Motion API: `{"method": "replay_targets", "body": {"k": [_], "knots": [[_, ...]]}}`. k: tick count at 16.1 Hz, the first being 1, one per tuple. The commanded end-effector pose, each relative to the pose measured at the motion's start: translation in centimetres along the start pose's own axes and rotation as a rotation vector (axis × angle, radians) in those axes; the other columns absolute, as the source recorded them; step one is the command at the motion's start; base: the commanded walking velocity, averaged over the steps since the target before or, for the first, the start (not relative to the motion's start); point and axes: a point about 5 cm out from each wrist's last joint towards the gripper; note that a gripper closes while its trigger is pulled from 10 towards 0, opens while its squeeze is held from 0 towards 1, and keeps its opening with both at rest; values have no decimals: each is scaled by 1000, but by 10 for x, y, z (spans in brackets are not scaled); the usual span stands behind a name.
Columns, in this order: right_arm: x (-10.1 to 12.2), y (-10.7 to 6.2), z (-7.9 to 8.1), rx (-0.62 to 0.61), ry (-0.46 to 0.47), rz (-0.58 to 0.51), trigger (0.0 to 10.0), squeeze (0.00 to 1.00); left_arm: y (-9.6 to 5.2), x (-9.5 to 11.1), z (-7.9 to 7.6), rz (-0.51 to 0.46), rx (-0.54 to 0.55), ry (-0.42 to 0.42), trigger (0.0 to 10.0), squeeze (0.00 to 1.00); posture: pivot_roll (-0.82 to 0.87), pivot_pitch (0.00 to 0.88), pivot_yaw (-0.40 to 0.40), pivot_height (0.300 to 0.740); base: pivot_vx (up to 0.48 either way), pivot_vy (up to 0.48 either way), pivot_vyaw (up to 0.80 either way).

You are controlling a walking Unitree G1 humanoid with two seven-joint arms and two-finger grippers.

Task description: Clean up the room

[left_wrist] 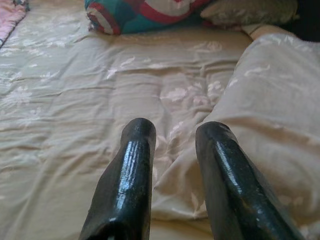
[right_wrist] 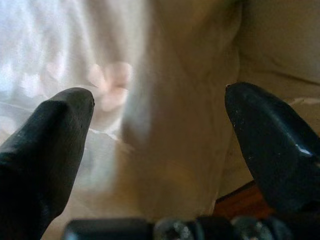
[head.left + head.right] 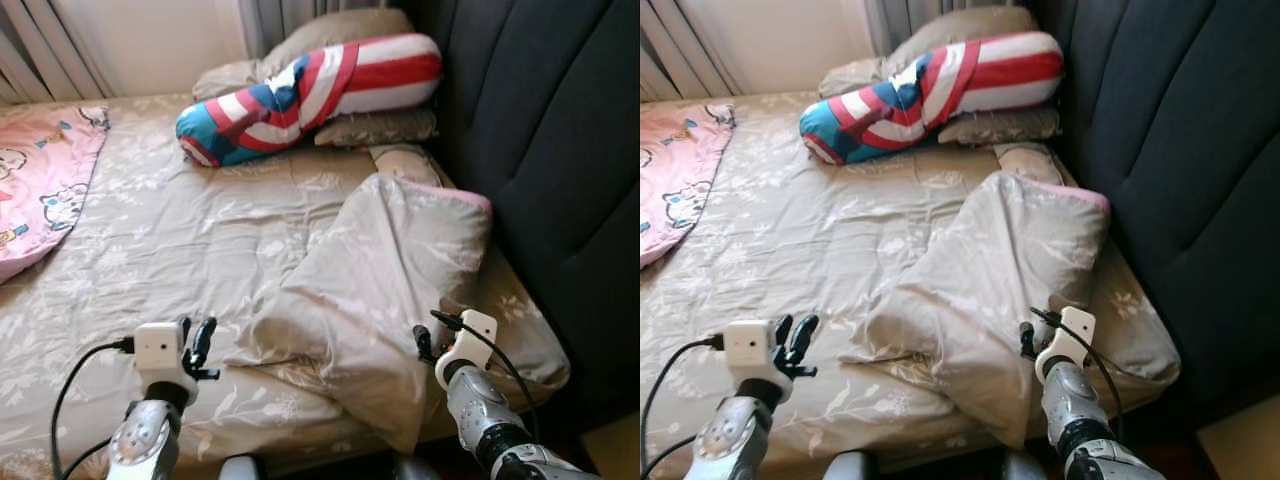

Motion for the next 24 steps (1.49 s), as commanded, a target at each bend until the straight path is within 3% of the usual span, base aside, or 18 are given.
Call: {"method": "replay_targets", "body": {"k": [1,6,12,17,18,19,24], "knots": [[-11,-1,2,22,30,60,10000,0,-5,1,2,12,-7,-1,10000,0,92,200,16,651,0,0,0],[-23,-3,9,64,57,111,10000,0,-16,7,5,34,-26,30,10000,0,130,238,47,651,0,0,0],[-34,-6,2,43,52,150,10000,0,-32,11,5,68,-35,44,10000,0,158,284,67,651,0,0,0],[-31,-5,15,104,77,132,10000,0,-37,24,5,58,-42,65,10000,0,185,328,80,651,0,0,0],[-31,-5,17,112,71,136,1412,0,-38,27,5,53,-43,67,10000,0,188,338,80,651,0,0,0],[-31,-5,18,119,65,140,0,0,-38,29,4,52,-43,67,10000,0,188,338,80,651,0,0,0],[-38,-6,22,128,23,166,0,0,-37,30,2,59,-45,65,10000,0,174,346,74,651,0,0,0]]}}
Point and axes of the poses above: a point about 5 cm out from each wrist's last joint towards the gripper, its own y axis pointing out of the wrist towards the gripper, its own x axis along the axis of the wrist's last joint, z = x × y
